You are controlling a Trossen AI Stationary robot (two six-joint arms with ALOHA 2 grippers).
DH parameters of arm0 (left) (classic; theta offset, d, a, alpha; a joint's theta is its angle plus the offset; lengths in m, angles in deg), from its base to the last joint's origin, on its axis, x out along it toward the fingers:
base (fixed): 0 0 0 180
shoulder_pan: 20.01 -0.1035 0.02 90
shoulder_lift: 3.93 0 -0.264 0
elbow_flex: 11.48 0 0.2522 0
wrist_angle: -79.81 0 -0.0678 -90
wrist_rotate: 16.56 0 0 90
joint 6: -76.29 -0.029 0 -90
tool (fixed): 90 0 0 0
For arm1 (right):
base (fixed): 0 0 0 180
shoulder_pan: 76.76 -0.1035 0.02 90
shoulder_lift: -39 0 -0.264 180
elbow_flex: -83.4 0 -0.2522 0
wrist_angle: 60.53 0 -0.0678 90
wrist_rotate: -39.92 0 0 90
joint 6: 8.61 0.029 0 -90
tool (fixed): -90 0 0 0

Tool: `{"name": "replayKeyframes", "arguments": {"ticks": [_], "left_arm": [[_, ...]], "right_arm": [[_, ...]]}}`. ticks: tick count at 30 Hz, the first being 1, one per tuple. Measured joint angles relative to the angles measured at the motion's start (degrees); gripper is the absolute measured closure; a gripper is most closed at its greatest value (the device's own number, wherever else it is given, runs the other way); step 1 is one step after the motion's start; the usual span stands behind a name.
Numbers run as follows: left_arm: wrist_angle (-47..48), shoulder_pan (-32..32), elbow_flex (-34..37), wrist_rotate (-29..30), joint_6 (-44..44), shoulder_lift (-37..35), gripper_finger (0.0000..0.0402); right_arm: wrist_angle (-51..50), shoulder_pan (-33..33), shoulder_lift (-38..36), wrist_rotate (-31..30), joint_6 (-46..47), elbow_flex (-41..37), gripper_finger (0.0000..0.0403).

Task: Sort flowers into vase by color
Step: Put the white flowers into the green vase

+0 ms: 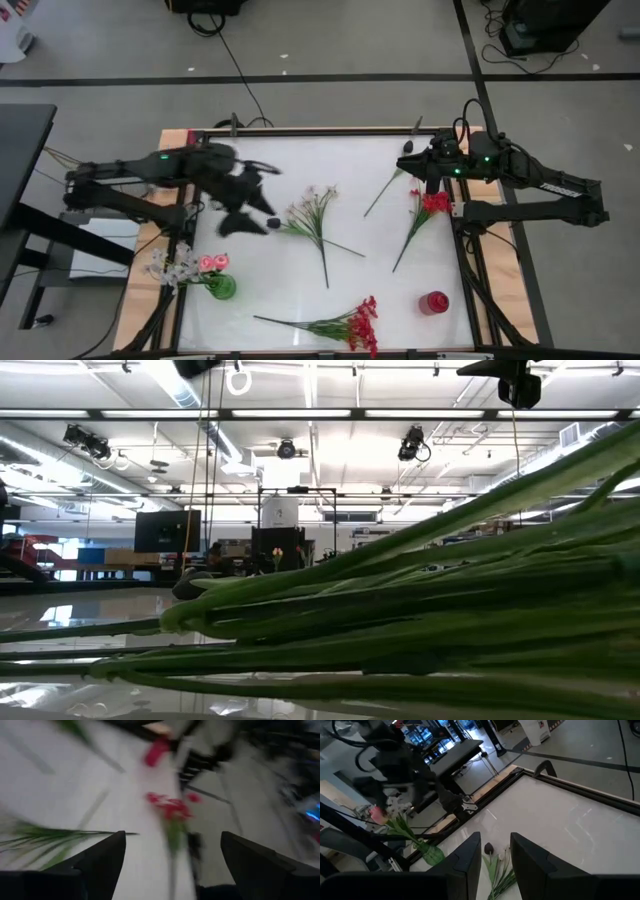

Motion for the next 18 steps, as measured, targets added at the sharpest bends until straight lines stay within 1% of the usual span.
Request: {"name": "replayKeyframes", "arguments": {"ticks": [5,10,15,18], "left_arm": [[-3.7,-3.7,0.0,8.7,5.2,8.2,0.0072],[-8.5,-6.3,0.0,15.4,12.6,16.6,0.0072],[-13.8,-6.7,0.0,16.7,19.7,24.7,0.0072],[-15.6,-6.5,0.0,16.7,22.8,28.0,0.0072]], "right_arm": [[0.0,0.0,0.0,0.0,0.0,0.0,0.0289],[0.0,0.0,0.0,0.0,0.0,0.0,0.0289],[0.0,0.0,0.0,0.0,0.0,0.0,0.0289],[0.0,0.0,0.0,0.0,0.0,0.0,0.0289]]}}
